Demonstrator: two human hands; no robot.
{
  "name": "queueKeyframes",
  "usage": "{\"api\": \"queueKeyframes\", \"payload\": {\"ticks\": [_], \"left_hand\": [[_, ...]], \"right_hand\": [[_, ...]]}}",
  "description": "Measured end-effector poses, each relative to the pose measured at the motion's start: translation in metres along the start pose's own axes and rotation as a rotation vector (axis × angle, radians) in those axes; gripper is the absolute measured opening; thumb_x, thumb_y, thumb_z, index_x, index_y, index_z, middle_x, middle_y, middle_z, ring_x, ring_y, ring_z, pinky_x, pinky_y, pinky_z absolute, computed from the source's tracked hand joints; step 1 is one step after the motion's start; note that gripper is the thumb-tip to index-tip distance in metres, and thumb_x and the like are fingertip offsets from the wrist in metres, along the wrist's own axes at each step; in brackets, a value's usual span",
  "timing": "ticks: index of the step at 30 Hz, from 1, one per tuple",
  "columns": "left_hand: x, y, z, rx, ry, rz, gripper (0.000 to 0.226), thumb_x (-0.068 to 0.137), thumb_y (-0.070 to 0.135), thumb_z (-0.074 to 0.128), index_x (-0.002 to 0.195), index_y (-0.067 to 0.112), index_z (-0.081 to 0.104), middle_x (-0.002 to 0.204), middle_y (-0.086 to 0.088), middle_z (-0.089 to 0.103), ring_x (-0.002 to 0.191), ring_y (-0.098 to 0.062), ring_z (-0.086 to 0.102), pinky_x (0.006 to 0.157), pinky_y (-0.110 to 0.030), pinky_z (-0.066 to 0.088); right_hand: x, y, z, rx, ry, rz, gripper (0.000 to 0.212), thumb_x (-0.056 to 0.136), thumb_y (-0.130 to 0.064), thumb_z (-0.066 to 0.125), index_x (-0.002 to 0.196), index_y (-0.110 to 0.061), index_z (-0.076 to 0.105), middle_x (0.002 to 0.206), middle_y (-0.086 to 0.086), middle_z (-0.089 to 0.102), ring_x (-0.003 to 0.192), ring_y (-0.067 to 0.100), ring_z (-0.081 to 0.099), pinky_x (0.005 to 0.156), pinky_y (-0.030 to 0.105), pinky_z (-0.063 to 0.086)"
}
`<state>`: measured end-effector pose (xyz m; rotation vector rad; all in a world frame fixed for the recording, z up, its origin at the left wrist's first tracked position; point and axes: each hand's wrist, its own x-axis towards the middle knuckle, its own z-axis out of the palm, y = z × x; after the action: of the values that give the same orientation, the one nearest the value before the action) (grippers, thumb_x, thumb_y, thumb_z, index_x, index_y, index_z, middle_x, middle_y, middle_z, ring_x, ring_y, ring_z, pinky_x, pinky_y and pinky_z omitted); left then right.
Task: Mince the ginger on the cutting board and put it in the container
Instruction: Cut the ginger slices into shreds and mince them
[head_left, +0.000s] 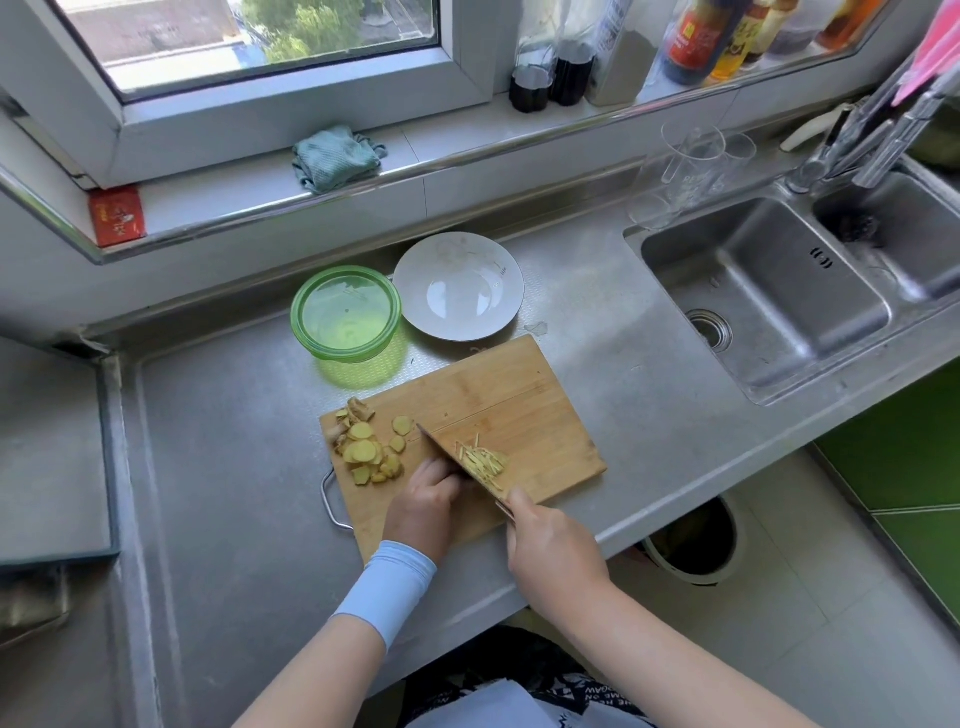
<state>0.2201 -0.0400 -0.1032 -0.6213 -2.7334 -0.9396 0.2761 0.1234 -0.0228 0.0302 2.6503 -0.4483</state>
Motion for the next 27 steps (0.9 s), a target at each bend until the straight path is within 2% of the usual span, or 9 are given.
{"api": "queueKeyframes", "payload": {"ticks": [4,8,11,15,19,21,24,27], "left_hand": [[0.0,-0.004,-0.004,-0.028,-0.006,0.047,0.024,0.08,0.011,0.051,0.08,0.008,0.075,0.087,-0.009,0.067,0.085,-0.022,0.058,0.067,-0.029,0.05],[0.001,-0.007,-0.001,0.036,-0.08,0.027,0.028,0.083,0.012,0.047,0.077,0.003,0.073,0.082,-0.014,0.066,0.078,-0.031,0.063,0.056,-0.036,0.055],[0.0,-0.004,0.001,0.046,-0.093,0.011,0.031,0.087,0.014,0.046,0.075,0.001,0.071,0.08,-0.015,0.066,0.075,-0.033,0.064,0.053,-0.039,0.054],[-0.002,-0.005,0.002,0.043,-0.096,-0.028,0.03,0.086,0.015,0.047,0.076,0.002,0.073,0.081,-0.015,0.066,0.076,-0.033,0.065,0.054,-0.039,0.056],[-0.001,-0.002,-0.001,0.072,-0.076,0.022,0.03,0.08,0.011,0.048,0.082,0.003,0.076,0.088,-0.016,0.07,0.083,-0.032,0.069,0.062,-0.034,0.059],[0.001,0.001,-0.003,0.084,-0.056,0.036,0.032,0.082,0.015,0.048,0.081,0.002,0.077,0.087,-0.016,0.071,0.083,-0.031,0.069,0.063,-0.032,0.059],[0.001,-0.001,-0.001,0.073,-0.051,0.029,0.03,0.082,0.013,0.048,0.077,0.001,0.075,0.086,-0.015,0.07,0.081,-0.031,0.069,0.061,-0.033,0.058],[0.0,-0.005,0.0,0.061,-0.076,0.008,0.028,0.08,0.012,0.048,0.074,0.002,0.073,0.082,-0.014,0.069,0.08,-0.03,0.067,0.059,-0.035,0.057]], "right_hand": [[0.0,0.001,0.002,-0.01,0.016,-0.008,0.011,0.102,-0.019,0.041,0.111,-0.022,0.038,0.089,0.005,0.067,0.079,0.029,0.065,0.058,0.034,0.041],[-0.001,0.001,0.002,-0.019,0.014,-0.01,0.013,0.101,-0.018,0.042,0.113,-0.022,0.038,0.09,0.005,0.067,0.079,0.028,0.065,0.057,0.033,0.038],[-0.002,0.0,0.001,-0.016,0.018,-0.006,0.015,0.102,-0.018,0.041,0.116,-0.022,0.037,0.09,0.005,0.067,0.078,0.028,0.064,0.057,0.034,0.037],[-0.007,-0.001,-0.001,-0.016,0.037,-0.014,0.021,0.102,-0.017,0.039,0.123,-0.021,0.038,0.09,0.003,0.066,0.073,0.028,0.058,0.059,0.034,0.034],[-0.018,0.001,0.0,-0.031,0.041,-0.005,0.032,0.103,-0.015,0.039,0.134,-0.021,0.035,0.091,0.003,0.066,0.07,0.027,0.054,0.061,0.034,0.038],[-0.022,0.002,-0.001,-0.049,0.03,0.002,0.029,0.103,-0.016,0.038,0.131,-0.022,0.036,0.089,0.001,0.066,0.069,0.027,0.056,0.06,0.034,0.039],[-0.021,0.003,-0.002,-0.052,0.004,0.02,0.026,0.103,-0.016,0.039,0.128,-0.024,0.035,0.086,0.001,0.064,0.066,0.025,0.05,0.058,0.034,0.04],[-0.01,-0.001,-0.003,-0.04,-0.02,0.018,0.016,0.102,-0.015,0.04,0.117,-0.022,0.038,0.081,0.001,0.059,0.071,0.027,0.06,0.051,0.033,0.035]]}}
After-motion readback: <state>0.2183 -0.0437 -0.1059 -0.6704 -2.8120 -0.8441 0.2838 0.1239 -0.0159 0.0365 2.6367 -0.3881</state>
